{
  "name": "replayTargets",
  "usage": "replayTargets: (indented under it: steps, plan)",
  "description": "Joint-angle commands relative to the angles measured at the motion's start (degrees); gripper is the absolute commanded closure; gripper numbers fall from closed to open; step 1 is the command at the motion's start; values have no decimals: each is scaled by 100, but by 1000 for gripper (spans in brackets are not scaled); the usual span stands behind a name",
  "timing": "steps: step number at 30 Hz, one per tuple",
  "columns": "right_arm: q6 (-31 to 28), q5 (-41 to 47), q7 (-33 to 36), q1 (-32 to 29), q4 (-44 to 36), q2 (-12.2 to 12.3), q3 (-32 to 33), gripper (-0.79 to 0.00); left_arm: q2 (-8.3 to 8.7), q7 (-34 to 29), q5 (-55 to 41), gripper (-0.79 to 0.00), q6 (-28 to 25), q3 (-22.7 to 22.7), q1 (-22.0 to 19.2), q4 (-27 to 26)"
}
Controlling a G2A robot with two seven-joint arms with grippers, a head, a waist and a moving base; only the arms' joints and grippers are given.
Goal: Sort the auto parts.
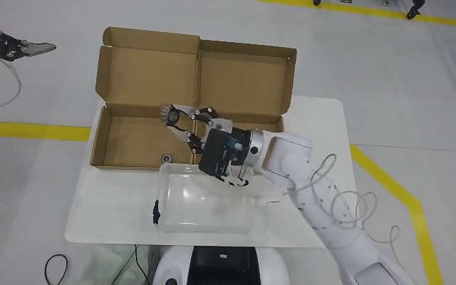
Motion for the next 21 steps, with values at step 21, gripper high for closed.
replayTargets:
  steps: [21]
  plan:
    - [190, 732, 739, 921, 2298, -501, -1240, 0, 0, 0, 0, -785, 0, 0, 0, 0]
